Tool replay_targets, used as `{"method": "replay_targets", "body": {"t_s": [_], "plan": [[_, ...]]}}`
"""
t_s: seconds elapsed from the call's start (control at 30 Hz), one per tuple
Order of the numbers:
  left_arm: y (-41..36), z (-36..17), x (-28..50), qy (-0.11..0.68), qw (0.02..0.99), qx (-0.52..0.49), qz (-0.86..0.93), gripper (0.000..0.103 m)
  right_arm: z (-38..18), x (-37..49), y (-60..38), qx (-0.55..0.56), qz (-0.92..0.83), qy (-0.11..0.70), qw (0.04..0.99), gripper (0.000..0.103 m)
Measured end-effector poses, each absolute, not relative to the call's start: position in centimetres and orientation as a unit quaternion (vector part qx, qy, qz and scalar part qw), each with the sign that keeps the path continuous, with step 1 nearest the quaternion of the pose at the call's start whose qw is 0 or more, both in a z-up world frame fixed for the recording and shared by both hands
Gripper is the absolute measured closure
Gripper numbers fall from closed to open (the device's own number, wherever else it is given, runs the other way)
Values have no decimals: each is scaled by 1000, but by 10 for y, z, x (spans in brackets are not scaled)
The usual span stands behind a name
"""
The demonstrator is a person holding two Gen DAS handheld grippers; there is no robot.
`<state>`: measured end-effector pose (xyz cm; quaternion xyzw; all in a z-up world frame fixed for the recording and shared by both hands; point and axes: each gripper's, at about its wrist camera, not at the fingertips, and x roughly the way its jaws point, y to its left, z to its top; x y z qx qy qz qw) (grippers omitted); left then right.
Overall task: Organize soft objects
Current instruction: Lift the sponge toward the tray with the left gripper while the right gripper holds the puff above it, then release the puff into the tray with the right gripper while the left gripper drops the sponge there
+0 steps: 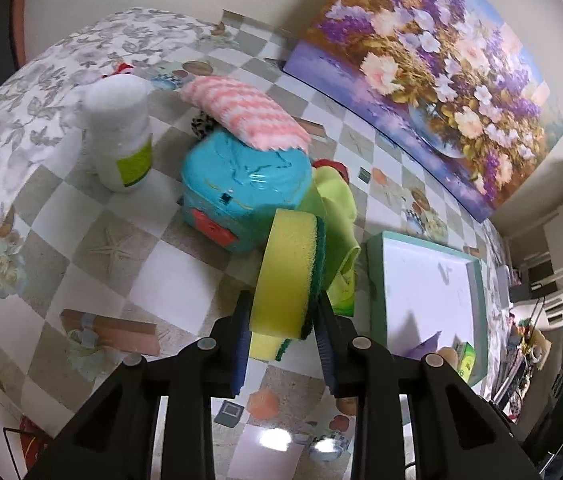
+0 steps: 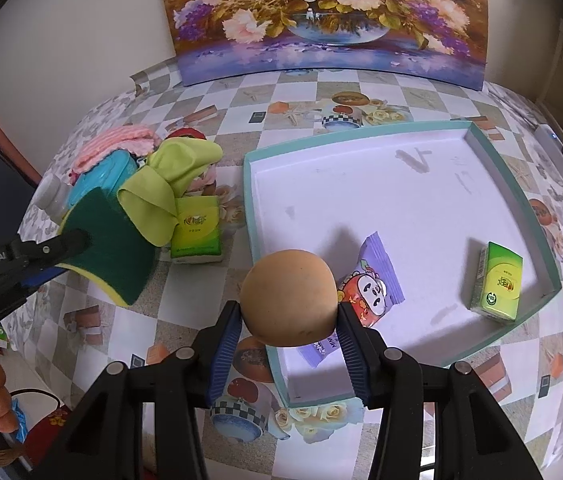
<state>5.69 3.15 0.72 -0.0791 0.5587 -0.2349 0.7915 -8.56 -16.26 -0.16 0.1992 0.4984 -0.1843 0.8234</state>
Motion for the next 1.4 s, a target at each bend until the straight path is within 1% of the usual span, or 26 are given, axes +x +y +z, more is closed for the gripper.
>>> {"method": "replay_targets", "body": {"t_s": [0.17,0.37,0.47,0.67,0.8,1.03,1.4], "plan": [[37,23,53,530,814,-77,-225,72,2,-88,-166,204,-187,492,826,52],[30,59,41,475,841,-74,-248,72,4,-88,-183,218,-206,482,823,52],[9,74,33,461,841,-59,-277,72,8,-89,-199,214,-235,476,820,52],[-60,84,18,466,813,-20,-349,72,4,-103,-240,238,-286,468,802,52],[-93,85,6,465,801,-6,-377,72,-5,-120,-271,268,-314,465,783,52],[-135,80,-3,467,776,-13,-425,72,-13,-141,-313,314,-342,450,763,52],[-183,26,9,533,710,-47,-458,72,-21,-143,-342,315,-364,450,752,52]]}}
